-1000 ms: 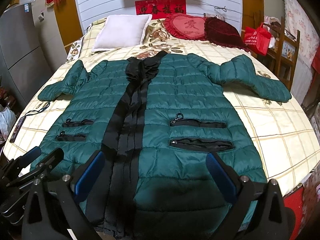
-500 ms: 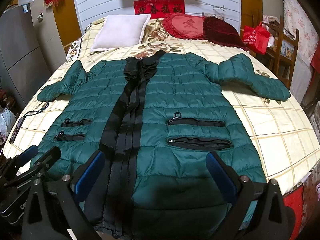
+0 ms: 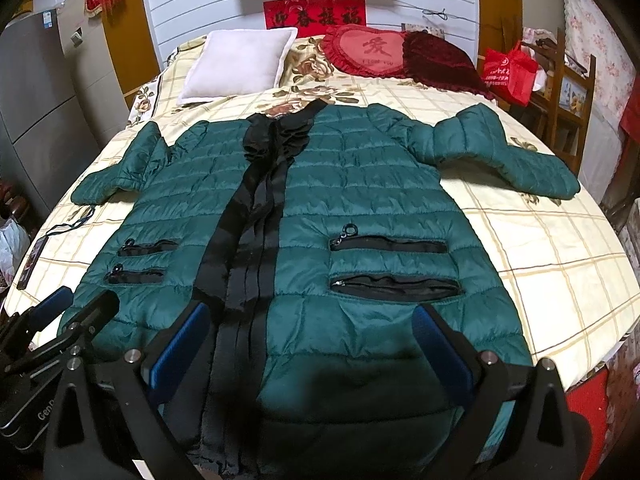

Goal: Fold large clothes

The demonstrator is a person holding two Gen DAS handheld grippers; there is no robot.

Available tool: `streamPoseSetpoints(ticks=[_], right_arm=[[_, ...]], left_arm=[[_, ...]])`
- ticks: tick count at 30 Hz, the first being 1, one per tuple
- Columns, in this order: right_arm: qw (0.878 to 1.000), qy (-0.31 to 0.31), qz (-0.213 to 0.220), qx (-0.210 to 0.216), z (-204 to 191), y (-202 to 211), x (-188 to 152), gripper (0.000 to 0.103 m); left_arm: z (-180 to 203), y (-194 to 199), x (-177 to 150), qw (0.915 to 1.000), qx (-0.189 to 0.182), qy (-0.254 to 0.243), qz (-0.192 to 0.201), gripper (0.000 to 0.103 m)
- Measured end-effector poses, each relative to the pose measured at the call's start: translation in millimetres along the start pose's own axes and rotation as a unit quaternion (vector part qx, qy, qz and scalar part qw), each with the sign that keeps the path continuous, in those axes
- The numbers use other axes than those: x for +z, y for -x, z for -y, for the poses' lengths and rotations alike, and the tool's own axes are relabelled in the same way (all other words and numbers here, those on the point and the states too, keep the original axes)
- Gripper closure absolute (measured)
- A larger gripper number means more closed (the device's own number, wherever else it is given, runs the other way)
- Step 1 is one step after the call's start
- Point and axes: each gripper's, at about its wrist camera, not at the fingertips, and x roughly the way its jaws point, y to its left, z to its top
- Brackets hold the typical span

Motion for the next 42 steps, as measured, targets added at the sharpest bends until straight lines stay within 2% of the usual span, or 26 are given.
streamPoseSetpoints(ticks=[12,13,17,20,23,29,42], right_arm=[[1.000,-0.004,-0.004,0.000,1,-2,3,0.001],[1.000,-0.016,0.002,0.012,2,-3,5,0.001],[1.000,-0.002,-0.004,-0.002,3,-4,6,0.001],[1.000,-0.019,0.008,0.017,4,-5,13,0.001],[0.999,-0.027,0.011,0.028,4,-8,22,0.001],[1.000,-0.001,0.002,0.007,-4,-20,39,0.001],[1.000,0.014,-0.016,0.012,-20,-66,86,0.001]], left_arm=[[3,-4,6,1.0000,-0.001,-0.005,-0.001,0.062],[4,-4,6,1.0000,-0.003,-0.005,0.000,0.062],[5,-4,12,0.9998,-0.019,-0.008,0.005,0.062],[6,-7,17,0.9995,-0.032,-0.009,0.001,0.062],[6,-11,22,0.9996,-0.025,-0.010,0.002,0.062],[-1,-22,34,0.9999,-0.013,-0.002,-0.005,0.062],[-23,-62,86,0.9998,0.011,0.010,-0.014,0.062]])
